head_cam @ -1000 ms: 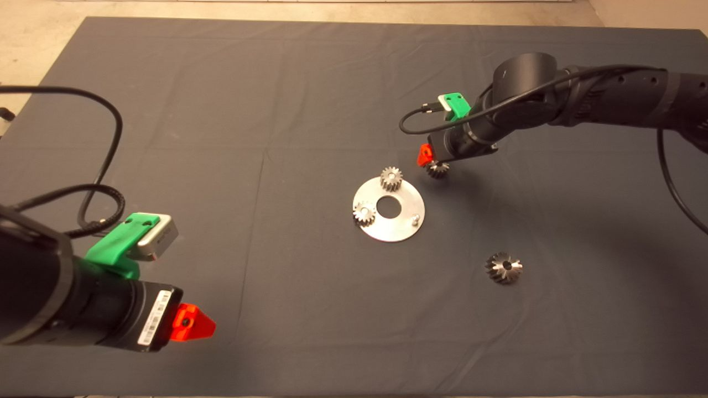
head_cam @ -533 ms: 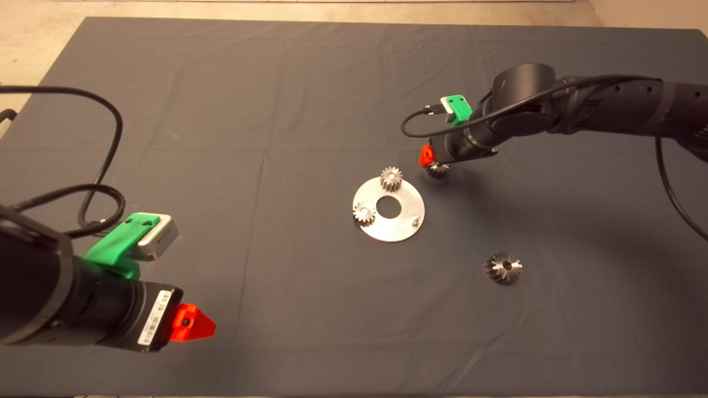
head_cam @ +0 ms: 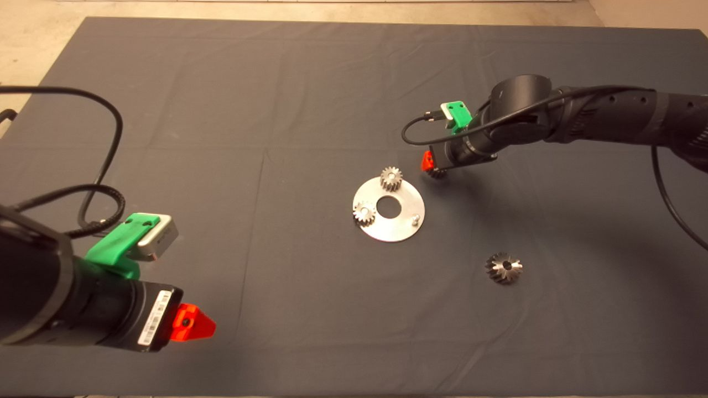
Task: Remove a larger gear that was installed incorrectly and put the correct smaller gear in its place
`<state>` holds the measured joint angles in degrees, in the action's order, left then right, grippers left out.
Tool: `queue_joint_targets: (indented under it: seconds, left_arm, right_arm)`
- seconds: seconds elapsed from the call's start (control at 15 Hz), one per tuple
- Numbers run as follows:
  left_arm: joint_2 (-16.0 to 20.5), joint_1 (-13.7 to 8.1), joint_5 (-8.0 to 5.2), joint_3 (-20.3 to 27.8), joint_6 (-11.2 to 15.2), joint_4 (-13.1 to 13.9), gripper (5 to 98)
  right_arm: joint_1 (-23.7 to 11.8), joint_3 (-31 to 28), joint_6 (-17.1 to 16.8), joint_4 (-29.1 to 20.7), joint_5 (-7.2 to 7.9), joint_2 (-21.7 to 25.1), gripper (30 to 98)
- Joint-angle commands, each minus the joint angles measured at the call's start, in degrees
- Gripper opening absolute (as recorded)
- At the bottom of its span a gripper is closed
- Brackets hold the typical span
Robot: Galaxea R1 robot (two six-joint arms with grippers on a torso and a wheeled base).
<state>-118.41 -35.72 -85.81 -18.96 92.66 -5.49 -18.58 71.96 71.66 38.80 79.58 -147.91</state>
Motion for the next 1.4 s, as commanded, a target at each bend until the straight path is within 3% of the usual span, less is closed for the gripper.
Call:
queue_joint_targets:
  seconds: [0.0, 0.13, 0.33, 0.47, 0.67, 0.8, 1.0, 1.33]
  left_arm:
    - [0.06, -0.14, -0.06, 0.87, 0.33, 0.92, 98.3]
    - [-0.03, -0.06, -0.06, 0.87, 0.33, 0.92, 98.3]
    - [-0.3, 0.38, -0.06, 0.87, 0.33, 0.92, 98.3]
    - [-0.38, 0.56, -0.06, 0.87, 0.42, 0.92, 98.2]
    - [-0.38, 0.73, -0.06, 0.87, 0.42, 0.92, 98.2]
    - [-0.38, 0.73, -0.06, 0.87, 0.42, 0.92, 98.2]
    - [-0.38, 0.73, -0.06, 0.87, 0.5, 0.92, 98.2]
    - [-0.38, 0.73, -0.06, 0.87, 0.5, 0.92, 98.3]
  right_arm:
    - [-0.67, 0.09, -0.11, 1.8, -1.23, 0.81, 84.8]
    - [-0.44, 0.62, -0.11, 1.8, -2.59, 1.05, 80.9]
    - [-0.06, 0.62, -0.11, 1.8, -2.59, 1.51, 80.1]
    - [0.21, 0.62, -0.11, 1.8, -2.68, 1.78, 75.2]
    - [0.38, 0.62, -0.11, 1.8, -4.26, 2.13, 71.6]
    - [0.38, 0.71, -0.11, 1.8, -4.43, 1.98, 70.5]
    - [0.47, 3.08, -3.63, 1.8, -8.91, 1.17, 70.5]
    - [0.91, 4.47, -5.98, 1.63, -9.44, 1.34, 65.9]
